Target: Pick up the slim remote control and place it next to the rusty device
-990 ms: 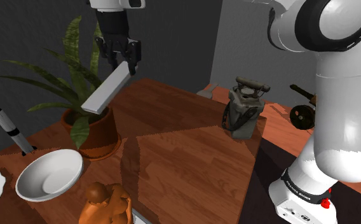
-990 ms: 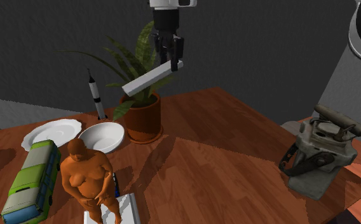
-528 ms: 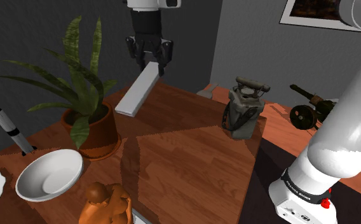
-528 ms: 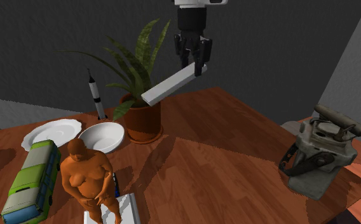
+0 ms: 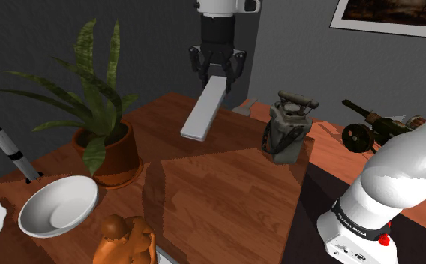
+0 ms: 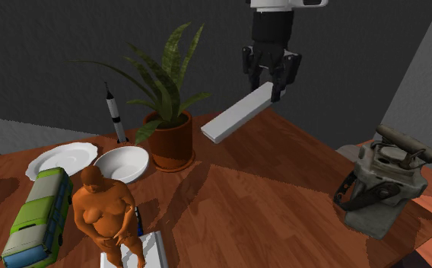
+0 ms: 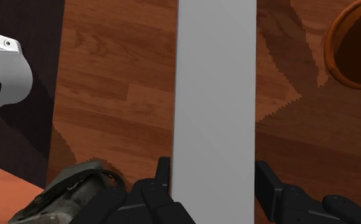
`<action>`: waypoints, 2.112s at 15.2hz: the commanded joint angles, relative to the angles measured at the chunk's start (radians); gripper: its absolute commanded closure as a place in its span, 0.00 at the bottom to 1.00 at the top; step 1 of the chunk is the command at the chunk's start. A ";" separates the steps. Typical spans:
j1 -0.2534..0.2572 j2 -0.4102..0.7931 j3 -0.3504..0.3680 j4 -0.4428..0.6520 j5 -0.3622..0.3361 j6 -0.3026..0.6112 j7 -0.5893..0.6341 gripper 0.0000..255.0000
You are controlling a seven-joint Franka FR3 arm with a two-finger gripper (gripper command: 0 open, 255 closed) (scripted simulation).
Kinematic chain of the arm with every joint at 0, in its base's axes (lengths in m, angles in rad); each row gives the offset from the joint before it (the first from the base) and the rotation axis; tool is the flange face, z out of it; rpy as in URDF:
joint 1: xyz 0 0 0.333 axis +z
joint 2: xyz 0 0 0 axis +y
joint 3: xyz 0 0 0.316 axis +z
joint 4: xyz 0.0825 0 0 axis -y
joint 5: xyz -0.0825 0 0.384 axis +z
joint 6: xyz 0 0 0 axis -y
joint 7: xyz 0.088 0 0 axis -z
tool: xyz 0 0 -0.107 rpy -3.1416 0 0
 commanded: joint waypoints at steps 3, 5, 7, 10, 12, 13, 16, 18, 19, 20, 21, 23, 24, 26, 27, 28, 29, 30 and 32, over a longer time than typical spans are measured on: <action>0.008 -0.173 -0.076 -0.146 0.044 -0.023 -0.091 1.00; 0.015 -0.247 -0.114 -0.208 0.051 -0.039 -0.129 1.00; 0.021 -0.320 -0.151 -0.264 0.052 -0.057 -0.165 1.00; 0.027 -0.435 -0.212 -0.348 0.041 -0.095 -0.222 1.00; 0.030 -0.441 -0.209 -0.379 0.044 -0.071 -0.223 1.00; 0.031 -0.444 -0.208 -0.395 0.046 -0.058 -0.223 1.00; 0.034 -0.452 -0.202 -0.439 0.051 -0.021 -0.224 1.00; 0.036 -0.456 -0.199 -0.469 0.055 0.004 -0.225 1.00; 0.037 -0.458 -0.197 -0.483 0.057 0.017 -0.226 1.00; 0.038 -0.460 -0.195 -0.497 0.059 0.029 -0.226 1.00; 0.039 -0.461 -0.192 -0.512 0.061 0.042 -0.226 1.00; 0.041 -0.463 -0.188 -0.539 0.065 0.068 -0.227 1.00; 0.042 -0.464 -0.186 -0.553 0.067 0.081 -0.227 1.00; 0.044 -0.464 -0.181 -0.580 0.071 0.107 -0.228 1.00; 0.045 -0.464 -0.179 -0.593 0.073 0.121 -0.228 1.00; 0.046 -0.464 -0.176 -0.606 0.076 0.134 -0.228 1.00; 0.047 -0.463 -0.174 -0.619 0.078 0.147 -0.229 1.00; 0.048 -0.463 -0.171 -0.632 0.080 0.161 -0.229 1.00; 0.050 -0.460 -0.166 -0.657 0.085 0.189 -0.229 1.00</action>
